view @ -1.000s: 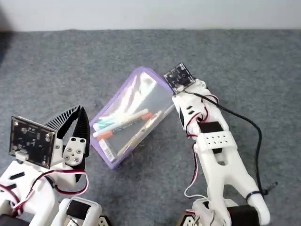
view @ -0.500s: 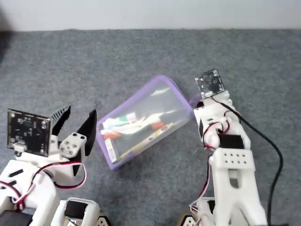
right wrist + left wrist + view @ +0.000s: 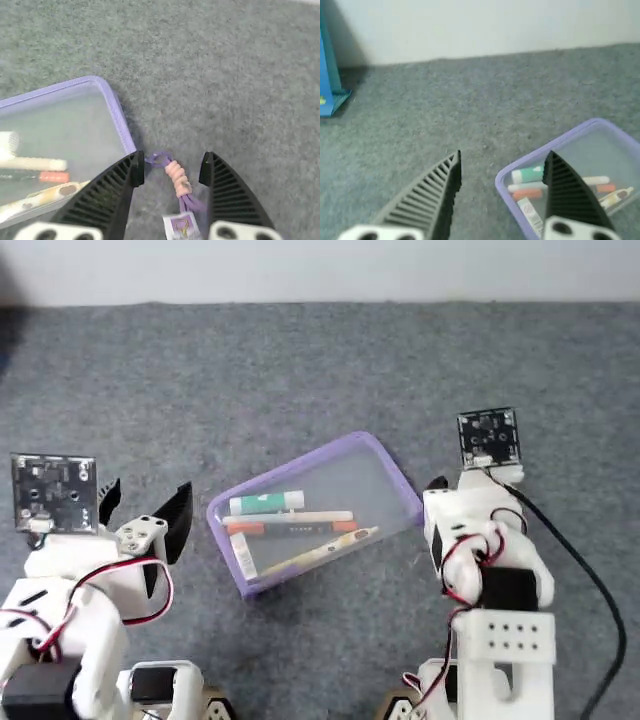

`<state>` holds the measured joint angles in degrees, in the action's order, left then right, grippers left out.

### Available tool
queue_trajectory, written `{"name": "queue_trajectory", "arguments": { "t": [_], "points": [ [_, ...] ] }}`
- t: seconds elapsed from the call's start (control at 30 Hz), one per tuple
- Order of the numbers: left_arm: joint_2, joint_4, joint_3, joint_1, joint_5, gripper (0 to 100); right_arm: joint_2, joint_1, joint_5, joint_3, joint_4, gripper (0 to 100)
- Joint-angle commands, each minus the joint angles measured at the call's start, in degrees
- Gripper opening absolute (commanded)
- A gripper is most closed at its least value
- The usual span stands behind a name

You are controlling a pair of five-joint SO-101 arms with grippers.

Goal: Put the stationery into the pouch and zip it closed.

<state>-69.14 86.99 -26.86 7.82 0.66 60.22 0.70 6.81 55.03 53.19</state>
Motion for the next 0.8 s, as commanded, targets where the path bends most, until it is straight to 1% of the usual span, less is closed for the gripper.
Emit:
{"name": "queue_trajectory", "arguments": {
  "t": [0.0,0.07,0.13,0.17,0.23,0.3,0.33,0.4,0.47,0.53,0.63,0.77],
  "points": [
    [-0.1,2.4,0.0,1.4,-0.6,26,6.6,0.4,-1.8,-0.5,5.1,18.7],
    [-0.1,3.1,0.0,1.4,-1.3,26,10.8,0.4,-1.8,-0.5,8.4,18.6],
    [-0.1,3.3,0.1,1.4,-4.6,25,14.9,0.2,-1.8,-0.4,11.6,18.2],
    [-0.1,3.3,0.1,1.3,-6.1,23,16.8,0.2,-1.8,-0.4,13.2,16.3],
    [-0.1,3.2,0.0,1.1,-8.2,17,20.4,0.3,-1.8,-0.2,15.4,8.5],
    [-0.1,3.3,0.0,1.0,-9.4,7,23.6,0.4,-1.8,1.3,16.1,0.0],
    [-0.1,3.3,0.0,1.0,-9.7,1,25.2,0.4,-1.8,2.4,16.2,1.8],
    [-0.1,3.6,-0.2,1.0,-9.8,2,28.2,0.4,-1.8,4.6,16.2,3.8],
    [-0.4,4.0,-0.9,1.3,-9.9,1,31.2,0.1,-1.8,6.6,16.1,0.9],
    [-2.3,3.7,-2.2,1.3,-11.3,1,34.0,0.3,-1.8,8.9,16.1,1.0],
    [-7.6,3.4,-5.2,1.0,-11.9,1,38.2,0.4,-1.8,11.6,16.2,0.8],
    [-16.3,-0.4,-13.5,1.3,-11.8,1,43.5,0.0,-1.8,15.5,16.2,0.8]
  ]
}}
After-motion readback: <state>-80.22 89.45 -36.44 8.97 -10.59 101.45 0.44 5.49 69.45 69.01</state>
